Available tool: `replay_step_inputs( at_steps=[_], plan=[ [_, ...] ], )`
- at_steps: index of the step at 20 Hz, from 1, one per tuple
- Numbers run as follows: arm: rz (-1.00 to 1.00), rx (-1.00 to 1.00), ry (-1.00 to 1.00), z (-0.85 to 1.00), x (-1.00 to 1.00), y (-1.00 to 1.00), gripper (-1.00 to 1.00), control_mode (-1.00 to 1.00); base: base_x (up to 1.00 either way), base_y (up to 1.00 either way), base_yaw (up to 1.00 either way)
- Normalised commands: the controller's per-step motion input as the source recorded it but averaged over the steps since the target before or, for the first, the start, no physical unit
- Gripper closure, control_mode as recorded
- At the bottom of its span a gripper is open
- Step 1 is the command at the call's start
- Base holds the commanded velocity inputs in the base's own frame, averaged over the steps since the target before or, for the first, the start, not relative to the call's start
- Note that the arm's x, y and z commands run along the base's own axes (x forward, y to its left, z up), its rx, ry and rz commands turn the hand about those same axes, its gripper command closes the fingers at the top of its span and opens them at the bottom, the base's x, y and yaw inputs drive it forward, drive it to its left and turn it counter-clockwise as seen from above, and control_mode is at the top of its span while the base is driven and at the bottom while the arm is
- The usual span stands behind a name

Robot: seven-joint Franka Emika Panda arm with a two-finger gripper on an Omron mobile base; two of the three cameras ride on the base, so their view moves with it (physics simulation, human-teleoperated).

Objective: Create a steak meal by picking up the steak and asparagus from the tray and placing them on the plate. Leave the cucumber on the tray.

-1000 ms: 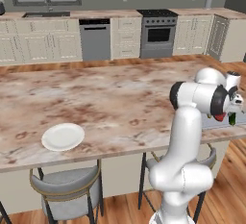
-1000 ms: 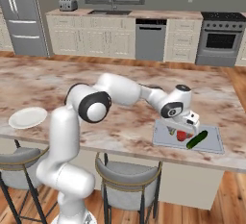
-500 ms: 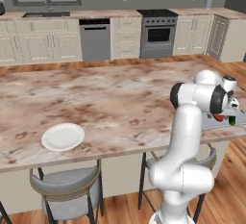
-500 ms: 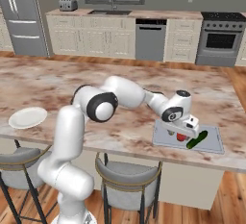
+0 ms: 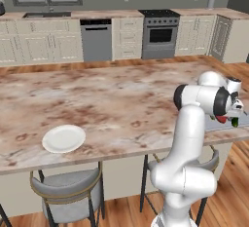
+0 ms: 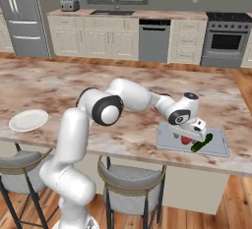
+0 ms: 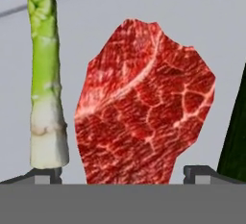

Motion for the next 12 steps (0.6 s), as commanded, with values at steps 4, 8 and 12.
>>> replay_step_inputs(
  at_steps=[4, 8, 12],
  plan=[
    [0.04, 0.00, 0.00, -0.29, 0.00, 0.00, -1.00, -1.00, 0.00, 0.00, 0.00],
    [0.08, 0.00, 0.00, -0.33, 0.00, 0.00, -1.00, -1.00, 0.00, 0.00, 0.00],
    [0.11, 0.00, -0.01, -0.46, 0.00, 0.00, -1.00, -1.00, 0.00, 0.00, 0.00]
  ],
)
